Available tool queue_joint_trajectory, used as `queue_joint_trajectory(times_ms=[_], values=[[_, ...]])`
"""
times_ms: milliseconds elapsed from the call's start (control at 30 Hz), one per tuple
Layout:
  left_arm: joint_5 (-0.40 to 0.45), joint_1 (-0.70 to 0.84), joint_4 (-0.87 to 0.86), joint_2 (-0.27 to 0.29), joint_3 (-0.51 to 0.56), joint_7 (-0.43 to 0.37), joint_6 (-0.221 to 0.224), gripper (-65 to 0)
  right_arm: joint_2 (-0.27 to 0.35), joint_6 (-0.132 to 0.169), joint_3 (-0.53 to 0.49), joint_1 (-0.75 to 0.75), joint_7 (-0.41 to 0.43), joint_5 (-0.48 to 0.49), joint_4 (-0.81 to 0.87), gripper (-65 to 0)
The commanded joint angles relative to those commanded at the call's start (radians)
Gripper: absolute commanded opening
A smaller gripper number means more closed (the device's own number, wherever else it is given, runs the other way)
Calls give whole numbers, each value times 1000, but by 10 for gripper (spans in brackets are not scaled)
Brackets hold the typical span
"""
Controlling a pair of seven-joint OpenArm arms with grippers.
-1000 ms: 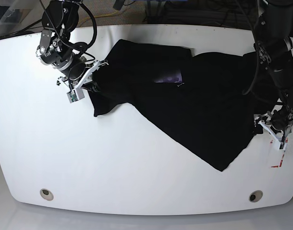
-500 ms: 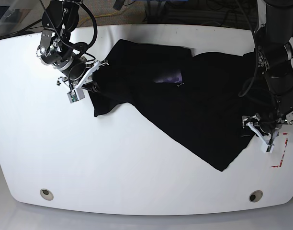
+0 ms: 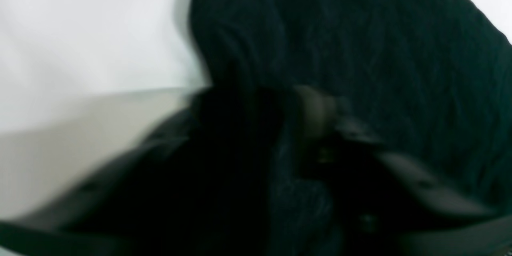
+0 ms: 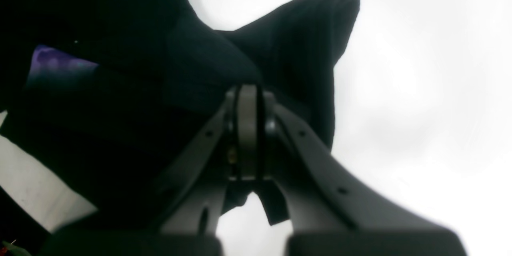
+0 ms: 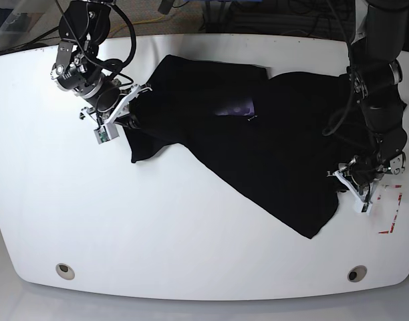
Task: Fold the T-shirt properly
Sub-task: 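Grasp the shirt corner with the left gripper and drag it toward the right gripper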
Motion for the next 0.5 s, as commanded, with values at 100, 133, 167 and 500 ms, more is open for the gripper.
queue_joint_trajectory(times_ms=[100,133,167,500], values=[[0,15,66,0,-6,14,0,-650,0,0,0,0,0,0,0,-650],[-2,44,106,-3,-8,31,0,-650,0,0,0,-2,0,0,2,-650],[-2,60,137,-3,-9,40,0,-650,0,0,0,-2,0,0,2,-650],[5,249,592,0,-74,160,0,-650,23,0,0,26,0,0,2,-650]])
